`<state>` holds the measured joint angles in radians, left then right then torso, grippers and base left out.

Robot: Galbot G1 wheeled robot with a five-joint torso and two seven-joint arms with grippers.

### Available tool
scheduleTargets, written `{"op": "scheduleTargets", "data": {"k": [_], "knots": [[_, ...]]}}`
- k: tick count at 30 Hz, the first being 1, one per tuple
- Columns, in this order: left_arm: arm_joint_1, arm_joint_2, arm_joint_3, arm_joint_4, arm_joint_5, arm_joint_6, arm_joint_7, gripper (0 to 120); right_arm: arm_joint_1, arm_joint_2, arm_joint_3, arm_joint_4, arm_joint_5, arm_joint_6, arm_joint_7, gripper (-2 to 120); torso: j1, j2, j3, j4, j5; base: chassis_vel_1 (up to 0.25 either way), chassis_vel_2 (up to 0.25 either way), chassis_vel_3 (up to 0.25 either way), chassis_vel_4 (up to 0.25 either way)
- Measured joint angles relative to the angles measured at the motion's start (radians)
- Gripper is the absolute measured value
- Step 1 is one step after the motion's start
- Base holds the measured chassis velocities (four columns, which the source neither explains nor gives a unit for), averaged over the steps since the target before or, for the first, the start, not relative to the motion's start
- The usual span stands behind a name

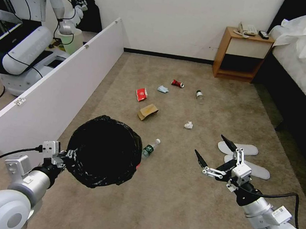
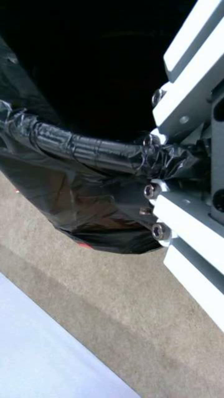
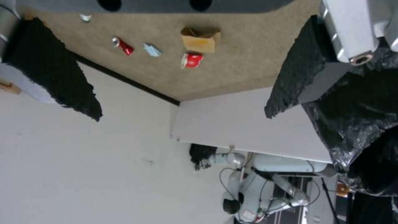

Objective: Pick up the trash bin and place the garbage on the floor into it.

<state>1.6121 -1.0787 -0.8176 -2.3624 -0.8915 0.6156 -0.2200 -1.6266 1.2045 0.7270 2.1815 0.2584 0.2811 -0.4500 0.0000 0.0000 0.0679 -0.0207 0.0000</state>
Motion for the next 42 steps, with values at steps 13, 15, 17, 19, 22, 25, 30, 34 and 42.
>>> {"op": "scheduleTargets", "data": {"k": [13,15,17,19,22,25,30,34,42], "knots": [[-0.007,-0.001,0.01,0.006,0.008,-0.003,0.0,0,-0.002,-0.012,0.001,-0.001,0.005,-0.001,0.0,100,0.0,0.0,0.0,-0.0001,0.0,0.0,0.0,0.0,0.0],[-0.007,-0.001,0.01,0.004,0.003,0.003,0.001,0,-0.002,-0.011,0.001,-0.001,0.005,-0.001,0.0,100,0.0,0.0,0.0,-0.0001,0.0,0.0,0.0,0.0,0.0],[-0.006,-0.001,0.01,0.003,0.001,0.005,0.001,0,-0.003,-0.011,0.0,-0.001,0.005,-0.001,0.0,100,0.0,0.0,0.0,-0.0001,0.0,0.0,0.0,0.0,0.0],[-0.005,-0.001,0.01,0.002,-0.001,0.008,0.002,0,-0.003,-0.01,0.0,-0.001,0.005,-0.001,-0.001,100,0.0,0.0,0.0,-0.0001,0.0,0.0,0.0,0.0,0.0],[-0.002,-0.002,0.009,-0.001,-0.005,0.01,0.004,0,-0.003,-0.008,-0.001,-0.001,0.005,-0.001,-0.002,100,0.0,0.0,0.0,-0.0001,0.0,0.0,0.0,0.0,0.0],[-0.002,-0.003,0.009,-0.001,-0.005,0.01,0.004,0,-0.003,-0.006,-0.001,0.0,0.004,0.0,-0.003,100,0.0,0.0,0.0,-0.0002,0.0,0.0,0.0,0.0,0.0],[-0.002,-0.005,0.01,-0.002,0.006,0.006,0.003,0,-0.004,-0.004,0.0,0.001,0.004,0.0,-0.002,100,0.0,0.0,0.0,-0.0001,0.0,0.039,0.027,0.031,0.029],[-0.001,-0.006,0.012,0.0,0.02,0.003,0.006,0,-0.004,-0.002,0.0,0.002,0.002,0.001,0.006,100,0.0,0.0,0.0,0.0004,0.0,0.013,0.01,0.007,0.01],[-0.003,-0.007,0.013,0.003,0.023,-0.001,0.006,0,-0.008,0.002,0.0,0.007,0.002,-0.006,0.013,100,0.0,0.0,0.0,-0.0002,0.0,0.0,0.0,0.0,0.0]]}}
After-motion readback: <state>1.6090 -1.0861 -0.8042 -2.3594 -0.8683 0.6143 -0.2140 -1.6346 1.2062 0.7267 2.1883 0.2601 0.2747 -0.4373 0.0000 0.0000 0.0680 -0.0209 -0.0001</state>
